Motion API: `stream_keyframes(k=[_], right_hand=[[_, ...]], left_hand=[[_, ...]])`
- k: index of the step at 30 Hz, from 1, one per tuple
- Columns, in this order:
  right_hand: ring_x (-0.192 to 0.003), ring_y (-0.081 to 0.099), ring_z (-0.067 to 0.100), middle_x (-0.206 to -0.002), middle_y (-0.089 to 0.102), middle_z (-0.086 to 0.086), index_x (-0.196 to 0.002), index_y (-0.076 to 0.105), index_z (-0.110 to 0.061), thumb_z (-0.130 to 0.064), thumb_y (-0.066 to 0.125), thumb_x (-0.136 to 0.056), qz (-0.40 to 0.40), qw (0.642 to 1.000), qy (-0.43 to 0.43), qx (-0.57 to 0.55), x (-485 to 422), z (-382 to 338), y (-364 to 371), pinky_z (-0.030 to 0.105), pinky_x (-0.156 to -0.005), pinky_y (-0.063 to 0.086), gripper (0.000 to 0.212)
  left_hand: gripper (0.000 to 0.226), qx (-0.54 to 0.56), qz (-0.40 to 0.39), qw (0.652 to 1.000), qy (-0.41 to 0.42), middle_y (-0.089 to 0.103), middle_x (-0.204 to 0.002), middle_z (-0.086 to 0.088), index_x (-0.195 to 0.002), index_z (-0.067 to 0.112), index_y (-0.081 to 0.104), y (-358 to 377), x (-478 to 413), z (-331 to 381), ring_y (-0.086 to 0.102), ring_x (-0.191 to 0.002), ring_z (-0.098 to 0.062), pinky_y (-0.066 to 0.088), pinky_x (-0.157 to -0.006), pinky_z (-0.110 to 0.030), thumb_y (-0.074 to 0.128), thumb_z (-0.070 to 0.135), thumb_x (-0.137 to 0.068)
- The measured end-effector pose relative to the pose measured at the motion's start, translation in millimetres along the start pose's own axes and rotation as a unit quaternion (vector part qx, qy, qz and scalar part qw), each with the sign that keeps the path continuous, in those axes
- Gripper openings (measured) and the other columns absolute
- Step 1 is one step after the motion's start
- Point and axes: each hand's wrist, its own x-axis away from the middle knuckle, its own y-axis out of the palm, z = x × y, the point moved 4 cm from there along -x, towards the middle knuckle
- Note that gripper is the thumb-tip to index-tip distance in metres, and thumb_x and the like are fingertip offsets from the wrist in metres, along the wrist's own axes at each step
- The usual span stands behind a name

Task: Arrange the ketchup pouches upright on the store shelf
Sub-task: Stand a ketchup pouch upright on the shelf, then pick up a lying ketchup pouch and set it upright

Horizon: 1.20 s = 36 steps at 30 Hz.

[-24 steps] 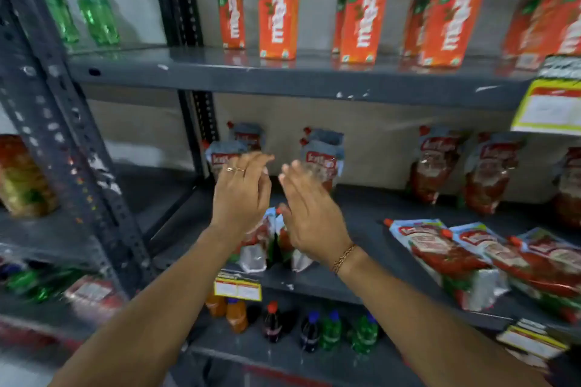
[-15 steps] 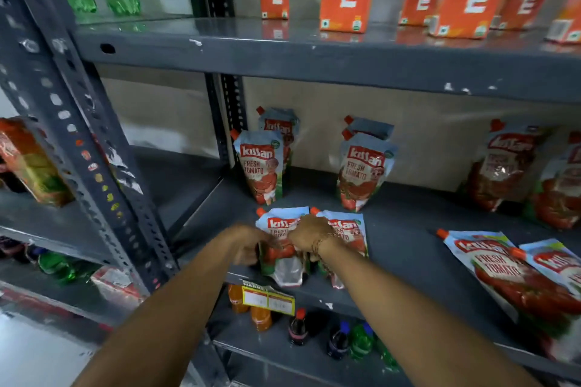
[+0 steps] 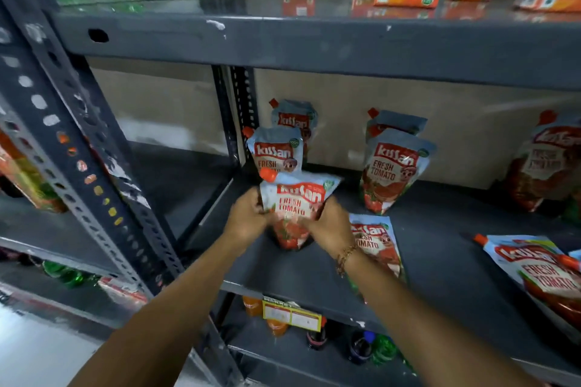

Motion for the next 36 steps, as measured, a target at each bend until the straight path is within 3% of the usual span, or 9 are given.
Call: stream_keyframes(k=[6, 10, 12, 14, 19, 25, 29, 33, 36], right_hand=[[-0.119, 0.052, 0.029, -0.13, 0.055, 0.013, -0.12, 0.047, -0.006, -0.02, 0.074, -0.071, -0.089, 0.985, 0.01, 0.145, -3.4, 14.3, -13.4, 0.036, -0.098, 0.045, 0.057], [-0.135, 0.03, 0.039, -0.147, 0.033, 0.017, -0.139, 0.03, -0.007, -0.044, 0.059, -0.078, -0.047, 0.931, 0.182, 0.312, -2.2, 51.9, -53.7, 0.048, -0.111, 0.033, 0.077], [-0.132, 0.039, 0.035, -0.146, 0.036, 0.018, -0.14, 0.031, -0.006, -0.052, 0.06, -0.066, -0.063, 0.931, 0.268, 0.24, 4.2, 70.2, -67.4, 0.04, -0.109, 0.038, 0.093], [-0.123, 0.051, 0.033, -0.138, 0.049, 0.019, -0.133, 0.044, -0.003, -0.037, 0.06, -0.072, -0.026, 0.95, 0.262, 0.165, 6.8, 74.2, -74.9, 0.036, -0.101, 0.046, 0.071], [-0.106, 0.061, 0.032, -0.118, 0.061, 0.018, -0.114, 0.054, -0.005, -0.007, 0.056, -0.08, 0.152, 0.976, 0.151, 0.036, 12.6, 66.7, -98.2, 0.04, -0.09, 0.054, 0.035], [-0.102, 0.052, 0.014, -0.114, 0.052, 0.007, -0.127, 0.044, -0.007, -0.002, 0.051, -0.085, 0.211, 0.976, -0.034, -0.047, 33.5, 39.8, -107.5, 0.026, -0.088, 0.044, 0.043], [-0.111, 0.058, 0.028, -0.12, 0.06, 0.016, -0.119, 0.047, -0.005, 0.0, 0.049, -0.085, 0.113, 0.993, 0.02, -0.039, 27.1, 63.5, -115.7, 0.032, -0.09, 0.05, 0.035], [-0.128, 0.045, 0.031, -0.138, 0.048, 0.017, -0.131, 0.044, -0.005, -0.003, 0.053, -0.085, 0.017, 0.991, 0.024, 0.131, 18.3, 74.6, -153.0, 0.037, -0.108, 0.036, 0.048], [-0.124, 0.048, 0.036, -0.133, 0.053, 0.021, -0.125, 0.051, -0.001, -0.018, 0.055, -0.085, 0.04, 0.932, 0.075, 0.353, 23.9, 83.9, -205.2, 0.039, -0.106, 0.038, 0.044]], left_hand=[[0.034, -0.342, -0.016, 0.928, -0.146, 0.064, -0.08, -0.013, -0.071, 0.011, 0.051, -0.9, 2.5, -16.3, 0.068, -0.079, -0.028, 0.055, -0.069, -0.035, 0.063, 0.039, -0.085], [0.031, -0.233, -0.185, 0.906, -0.3, 0.06, -0.075, -0.013, -0.094, 0.002, 0.053, 44.6, 26.0, -11.5, 0.063, -0.056, -0.019, 0.06, -0.063, -0.033, 0.055, 0.032, -0.093], [0.033, -0.147, -0.235, 0.905, -0.322, 0.066, -0.093, -0.019, -0.109, -0.001, 0.053, 77.4, 34.4, -14.5, 0.066, -0.067, -0.02, 0.06, -0.074, -0.029, 0.055, 0.029, -0.094], [0.032, -0.034, -0.249, 0.9, -0.356, 0.064, -0.11, -0.018, -0.118, 0.002, 0.053, 105.7, 40.5, -19.9, 0.066, -0.089, -0.024, 0.055, -0.083, -0.031, 0.057, 0.022, -0.093], [0.016, 0.008, -0.179, 0.955, -0.236, 0.068, -0.092, -0.006, -0.079, 0.009, 0.059, 126.1, 34.5, -10.9, 0.065, -0.08, -0.017, 0.054, -0.069, -0.029, 0.069, -0.004, -0.079], [0.039, -0.09, -0.071, 0.993, 0.009, 0.069, -0.107, -0.008, -0.099, 0.011, 0.055, 125.5, 15.2, 9.5, 0.066, -0.1, -0.024, 0.054, -0.09, -0.044, 0.078, 0.004, -0.069], [0.027, -0.091, 0.018, 0.991, -0.091, 0.07, -0.094, -0.017, -0.084, 0.006, 0.058, 143.6, 28.8, -22.5, 0.067, -0.091, -0.032, 0.052, -0.075, -0.039, 0.078, 0.02, -0.072], [0.037, 0.037, 0.188, 0.953, -0.234, 0.066, -0.114, -0.016, -0.112, -0.004, 0.062, 169.6, 59.4, -24.0, 0.065, -0.099, -0.034, 0.048, -0.072, -0.033, 0.064, 0.018, -0.082], [0.03, 0.159, 0.043, 0.926, -0.34, 0.059, -0.112, -0.008, -0.12, 0.009, 0.055, 223.5, 77.5, -18.5, 0.053, -0.072, -0.018, 0.042, -0.063, -0.027, 0.049, 0.021, -0.093]])
